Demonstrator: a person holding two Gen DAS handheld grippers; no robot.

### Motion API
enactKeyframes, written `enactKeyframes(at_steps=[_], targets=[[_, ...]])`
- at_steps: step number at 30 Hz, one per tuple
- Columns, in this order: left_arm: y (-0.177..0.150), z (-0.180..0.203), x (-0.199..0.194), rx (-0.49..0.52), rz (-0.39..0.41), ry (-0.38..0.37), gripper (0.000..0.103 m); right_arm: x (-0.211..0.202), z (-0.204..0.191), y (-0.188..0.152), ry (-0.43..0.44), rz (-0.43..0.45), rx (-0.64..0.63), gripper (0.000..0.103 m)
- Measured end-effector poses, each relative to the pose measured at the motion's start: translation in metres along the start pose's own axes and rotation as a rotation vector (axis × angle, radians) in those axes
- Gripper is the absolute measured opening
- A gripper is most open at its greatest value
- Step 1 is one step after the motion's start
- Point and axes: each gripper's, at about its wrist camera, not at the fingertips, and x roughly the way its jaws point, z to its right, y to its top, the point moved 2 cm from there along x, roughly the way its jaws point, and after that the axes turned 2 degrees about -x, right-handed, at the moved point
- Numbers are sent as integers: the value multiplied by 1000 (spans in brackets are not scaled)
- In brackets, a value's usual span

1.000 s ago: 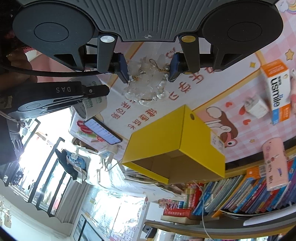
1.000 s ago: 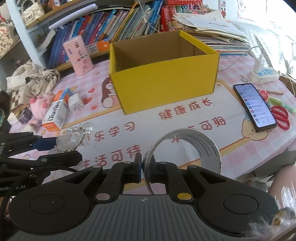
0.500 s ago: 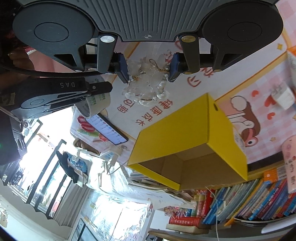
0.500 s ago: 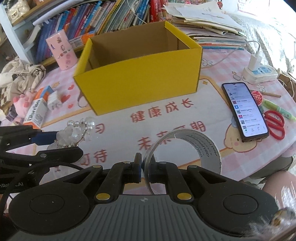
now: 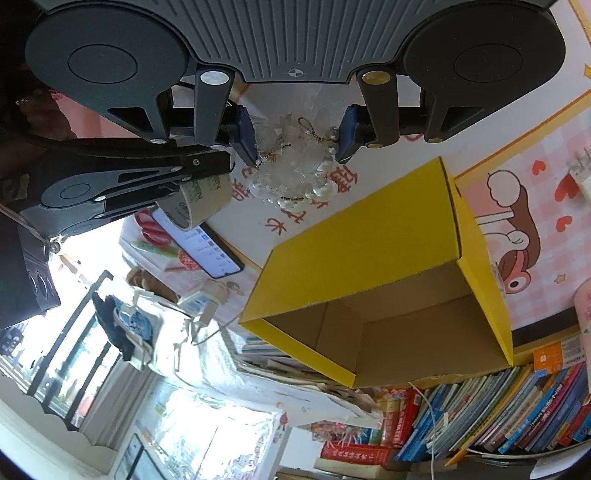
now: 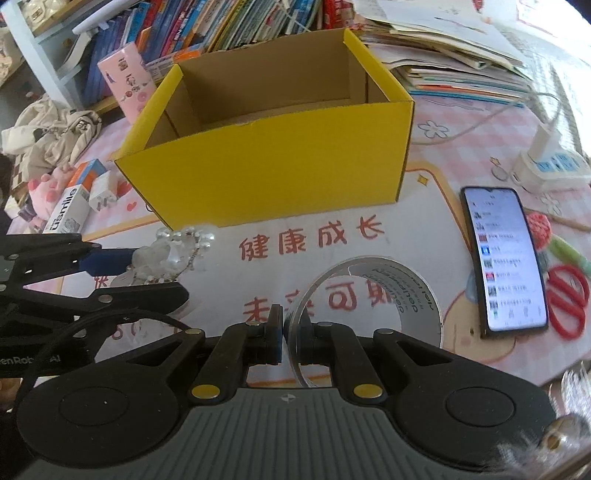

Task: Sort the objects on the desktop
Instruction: 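Carry the tape roll and pearl clip with both tools over the yellow box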

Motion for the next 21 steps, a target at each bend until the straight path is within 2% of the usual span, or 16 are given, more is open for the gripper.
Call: enactKeyframes(at_steps=[6, 10, 15, 21], targets=[[22, 14, 1, 27, 37, 31, 44, -2, 5, 19, 110, 1, -43, 6], [39, 19, -7, 32, 86, 49, 44, -14, 6, 36, 168, 39, -88, 6], [65, 26, -25, 41, 173, 56, 44, -43, 6, 66, 214, 157, -160, 6], [103, 25, -41, 82, 290, 108, 44, -67, 5, 117, 252, 307, -253, 6]])
